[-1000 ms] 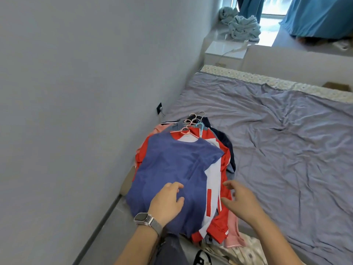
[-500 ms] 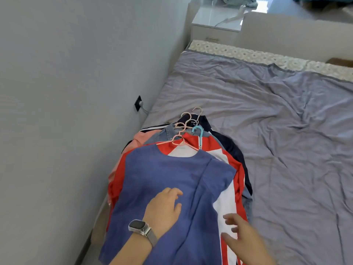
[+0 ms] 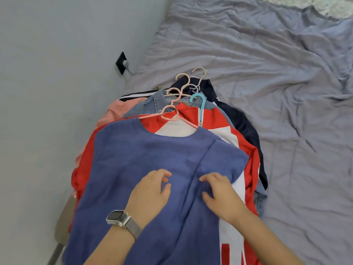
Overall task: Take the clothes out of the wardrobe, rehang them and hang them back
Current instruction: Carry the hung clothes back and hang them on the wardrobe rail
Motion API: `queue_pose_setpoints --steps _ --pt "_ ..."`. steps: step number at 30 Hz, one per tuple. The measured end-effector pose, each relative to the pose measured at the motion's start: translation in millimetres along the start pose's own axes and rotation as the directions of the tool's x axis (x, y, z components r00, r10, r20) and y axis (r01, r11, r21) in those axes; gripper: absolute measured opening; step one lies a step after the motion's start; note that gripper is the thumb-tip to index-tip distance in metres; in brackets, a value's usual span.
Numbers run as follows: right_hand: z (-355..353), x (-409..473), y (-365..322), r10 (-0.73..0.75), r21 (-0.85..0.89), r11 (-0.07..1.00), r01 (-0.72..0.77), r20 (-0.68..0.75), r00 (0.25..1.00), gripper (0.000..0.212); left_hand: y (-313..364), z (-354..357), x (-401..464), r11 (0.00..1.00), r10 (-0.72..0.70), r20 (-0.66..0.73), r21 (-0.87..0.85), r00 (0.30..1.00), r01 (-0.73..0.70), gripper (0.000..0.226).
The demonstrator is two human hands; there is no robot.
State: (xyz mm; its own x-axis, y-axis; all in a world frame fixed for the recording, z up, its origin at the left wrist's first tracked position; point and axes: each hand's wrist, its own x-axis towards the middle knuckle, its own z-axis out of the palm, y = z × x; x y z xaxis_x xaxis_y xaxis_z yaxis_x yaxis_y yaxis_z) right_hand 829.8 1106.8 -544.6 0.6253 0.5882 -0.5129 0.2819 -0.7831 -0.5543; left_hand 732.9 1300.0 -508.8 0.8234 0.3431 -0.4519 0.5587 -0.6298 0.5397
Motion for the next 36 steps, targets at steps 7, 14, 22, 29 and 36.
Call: queue_pose_setpoints --steps 7,14,22,29,36 --pt "-73.2 117.7 25.4 -0.005 -0.058 0.998 -0.015 -0.328 0.945 0.044 0.5 -3.0 34.4 1.0 -0.015 -0.094 -0.017 0.995 0.014 0.027" --pt "-20.2 116.8 3.5 -0.089 -0.287 0.957 0.033 -0.185 0.979 0.032 -6.2 -9.3 46.6 0.999 -0.04 -0.262 -0.039 0.964 0.031 0.027" --pt "-38.9 47.1 31.5 -0.102 0.252 0.958 0.136 -0.142 0.985 0.061 -29.3 -37.9 66.3 0.962 0.042 -0.34 0.268 0.939 0.054 0.05" --pt "-85.6 38.9 75.2 -0.087 0.315 0.943 0.107 -0.077 0.993 0.071 -13.1 -35.3 66.9 0.925 0.132 -0.183 0.377 0.974 -0.055 0.054" --pt "-105.3 136.6 85.4 -0.06 -0.015 0.998 0.059 -0.439 0.896 0.04 -19.6 -27.1 62.9 0.929 0.189 -0.07 0.335 0.979 -0.156 0.05"
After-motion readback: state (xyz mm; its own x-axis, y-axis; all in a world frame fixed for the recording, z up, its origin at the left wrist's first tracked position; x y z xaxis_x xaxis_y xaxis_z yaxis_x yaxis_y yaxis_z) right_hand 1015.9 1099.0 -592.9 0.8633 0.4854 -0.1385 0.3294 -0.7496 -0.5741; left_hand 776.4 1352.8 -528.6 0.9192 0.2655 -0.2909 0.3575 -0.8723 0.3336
